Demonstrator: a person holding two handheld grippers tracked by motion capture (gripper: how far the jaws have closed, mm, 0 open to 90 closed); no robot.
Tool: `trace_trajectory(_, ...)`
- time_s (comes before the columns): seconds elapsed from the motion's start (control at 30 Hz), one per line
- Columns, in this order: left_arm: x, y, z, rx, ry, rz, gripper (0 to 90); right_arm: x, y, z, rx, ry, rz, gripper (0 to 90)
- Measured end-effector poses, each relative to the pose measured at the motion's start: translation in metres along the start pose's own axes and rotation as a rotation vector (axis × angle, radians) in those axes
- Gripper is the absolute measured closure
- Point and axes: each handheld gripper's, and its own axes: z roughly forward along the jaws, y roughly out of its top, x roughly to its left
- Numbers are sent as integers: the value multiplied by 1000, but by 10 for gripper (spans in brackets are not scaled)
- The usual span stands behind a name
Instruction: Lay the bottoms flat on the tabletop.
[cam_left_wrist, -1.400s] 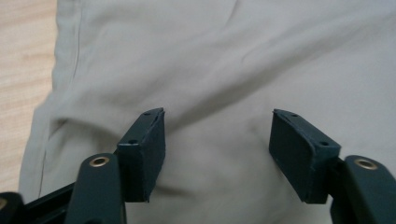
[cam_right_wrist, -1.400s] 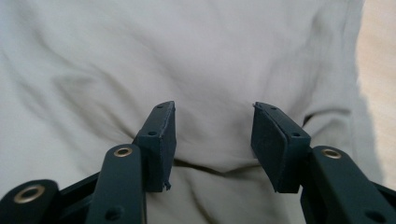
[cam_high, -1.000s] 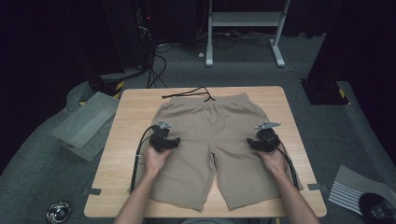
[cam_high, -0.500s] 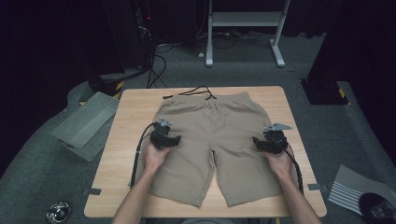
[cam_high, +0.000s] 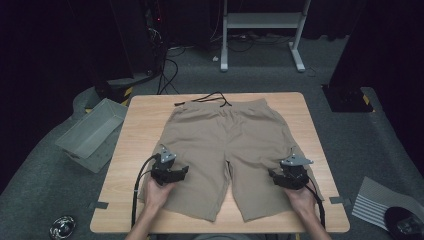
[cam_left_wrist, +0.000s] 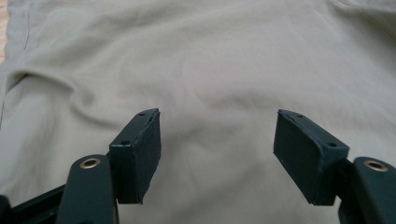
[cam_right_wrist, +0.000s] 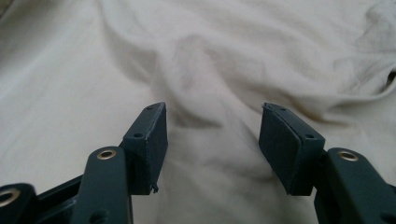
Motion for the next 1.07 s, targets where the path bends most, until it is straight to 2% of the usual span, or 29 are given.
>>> trace_trajectory(0.07,-1,-5,0,3,8,-5,322,1,-3,1,7,2,4,407)
trace_trajectory(0.13,-1,-11,1,1,7,-26,322,1,-4,2,2,-2,1,390)
trace_trajectory(0.2,0,-17,2,-23,23,-23,319,1,-4,2,3,-8,5,378)
trace_trajectory(0.27,0,-18,0,-24,35,-27,319,1,-4,2,4,-10,9,374)
trace_trajectory(0.33,0,-19,0,-22,33,-20,314,-1,-4,2,10,6,31,360)
trace_trajectory(0.4,-1,-19,0,-22,35,-23,308,-1,-5,2,11,-4,37,351)
trace_trajectory(0.5,-2,-19,1,-19,53,-21,303,-1,-5,2,12,-6,37,347)
trace_trajectory(1.07,-1,-19,0,-19,48,-27,291,-1,-5,2,12,-8,38,347)
